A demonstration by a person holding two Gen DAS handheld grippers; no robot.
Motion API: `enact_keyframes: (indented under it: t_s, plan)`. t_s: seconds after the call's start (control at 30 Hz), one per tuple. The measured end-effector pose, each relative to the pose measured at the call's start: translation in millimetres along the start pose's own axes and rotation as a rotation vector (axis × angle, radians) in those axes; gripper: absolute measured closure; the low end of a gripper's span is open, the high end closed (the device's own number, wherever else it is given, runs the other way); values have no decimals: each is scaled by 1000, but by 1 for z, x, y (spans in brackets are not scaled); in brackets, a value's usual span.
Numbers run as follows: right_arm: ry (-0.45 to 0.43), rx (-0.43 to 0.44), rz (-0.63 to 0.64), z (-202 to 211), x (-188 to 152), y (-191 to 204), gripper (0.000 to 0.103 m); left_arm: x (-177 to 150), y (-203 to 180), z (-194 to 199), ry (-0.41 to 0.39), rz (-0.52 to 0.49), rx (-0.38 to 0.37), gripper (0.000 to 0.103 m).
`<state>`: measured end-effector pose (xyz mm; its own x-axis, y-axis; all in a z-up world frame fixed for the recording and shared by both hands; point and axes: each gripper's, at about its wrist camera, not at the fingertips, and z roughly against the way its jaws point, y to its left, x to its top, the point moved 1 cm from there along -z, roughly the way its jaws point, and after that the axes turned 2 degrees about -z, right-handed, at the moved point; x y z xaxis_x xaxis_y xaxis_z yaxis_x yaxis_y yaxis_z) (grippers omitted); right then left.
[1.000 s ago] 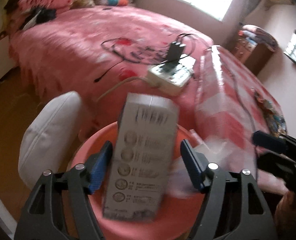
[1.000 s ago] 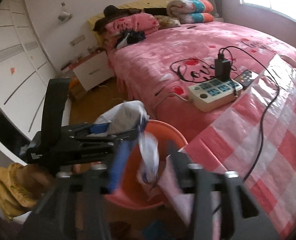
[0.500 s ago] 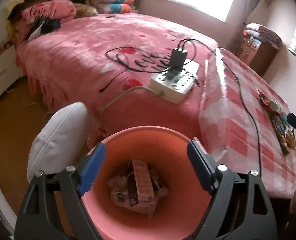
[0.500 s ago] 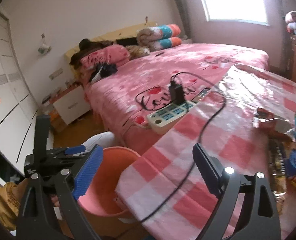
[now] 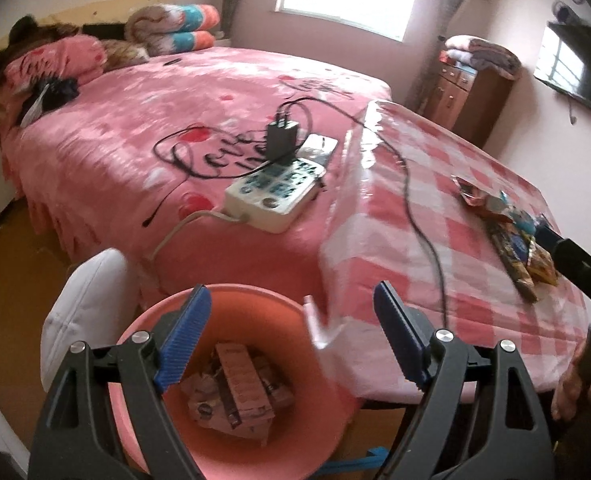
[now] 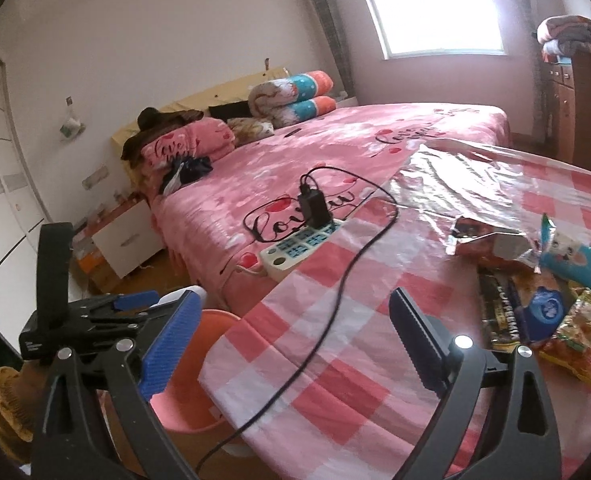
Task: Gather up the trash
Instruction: 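Move both open tools back to the pile of packaging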
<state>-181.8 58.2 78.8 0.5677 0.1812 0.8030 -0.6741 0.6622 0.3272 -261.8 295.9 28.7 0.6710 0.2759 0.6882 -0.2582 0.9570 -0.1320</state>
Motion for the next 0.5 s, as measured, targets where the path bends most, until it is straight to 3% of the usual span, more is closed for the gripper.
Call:
enact_keyframes:
  t_s: [0.5]
  plan:
    - [-78,-70,-77,31,-1,-49,9,17,-79,-2,-2,-117,-70,19]
